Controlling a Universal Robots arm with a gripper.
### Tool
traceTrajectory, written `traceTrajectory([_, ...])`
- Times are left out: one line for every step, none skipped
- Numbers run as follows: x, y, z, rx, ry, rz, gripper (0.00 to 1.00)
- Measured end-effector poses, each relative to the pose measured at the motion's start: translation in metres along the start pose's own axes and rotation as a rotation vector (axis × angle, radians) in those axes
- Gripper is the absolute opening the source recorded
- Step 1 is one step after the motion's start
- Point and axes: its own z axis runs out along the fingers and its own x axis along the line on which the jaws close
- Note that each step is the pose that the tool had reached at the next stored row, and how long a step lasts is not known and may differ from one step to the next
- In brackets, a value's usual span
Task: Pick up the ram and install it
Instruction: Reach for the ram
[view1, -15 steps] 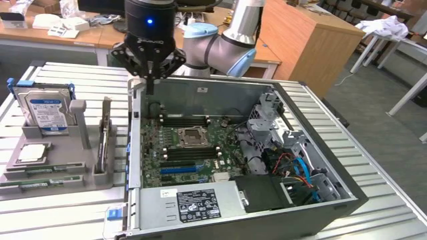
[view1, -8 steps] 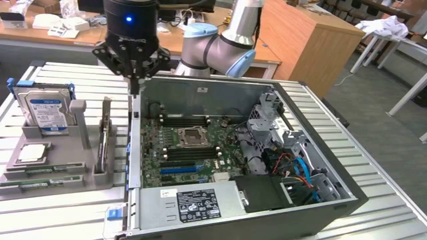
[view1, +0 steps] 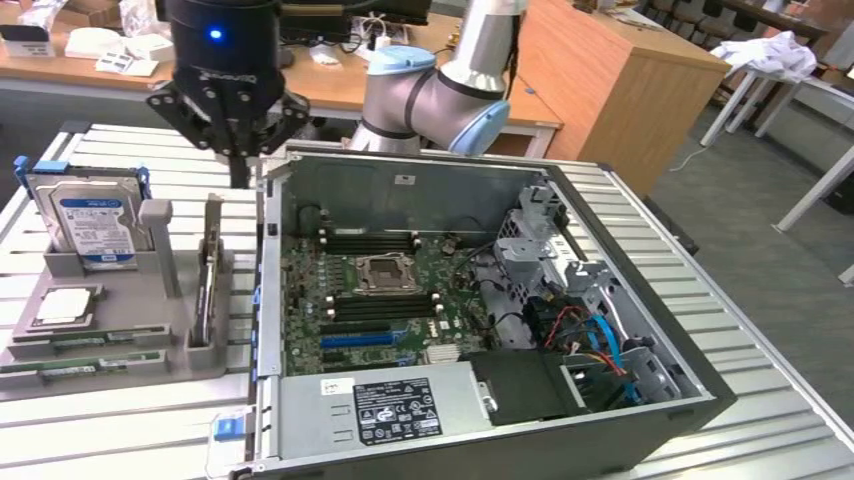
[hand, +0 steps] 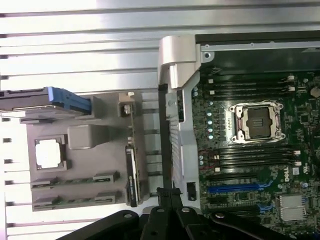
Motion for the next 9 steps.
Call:
traceTrajectory([0.003, -0.0003, 0.0000, 0.0000, 0.0000, 0.000, 0.11])
traceTrajectory([0.007, -0.0005, 0.0001, 0.0000, 0.0000, 0.000, 0.11])
traceTrajectory([0.011, -0.0008, 0.0001, 0.0000, 0.0001, 0.000, 0.11])
traceTrajectory([0.014, -0.0011, 0.0002, 0.0001, 0.0001, 0.000, 0.11])
traceTrajectory([0.018, -0.0014, 0.0003, 0.0000, 0.0000, 0.000, 0.11])
traceTrajectory([0.022, -0.0017, 0.0003, 0.0000, 0.0000, 0.000, 0.11])
traceTrajectory([0.025, -0.0019, 0.0003, 0.0000, 0.0000, 0.000, 0.11])
traceTrajectory([0.029, -0.0023, 0.0004, 0.0000, 0.0001, 0.000, 0.11])
traceTrajectory([0.033, -0.0025, 0.0004, 0.0000, 0.0000, 0.000, 0.11])
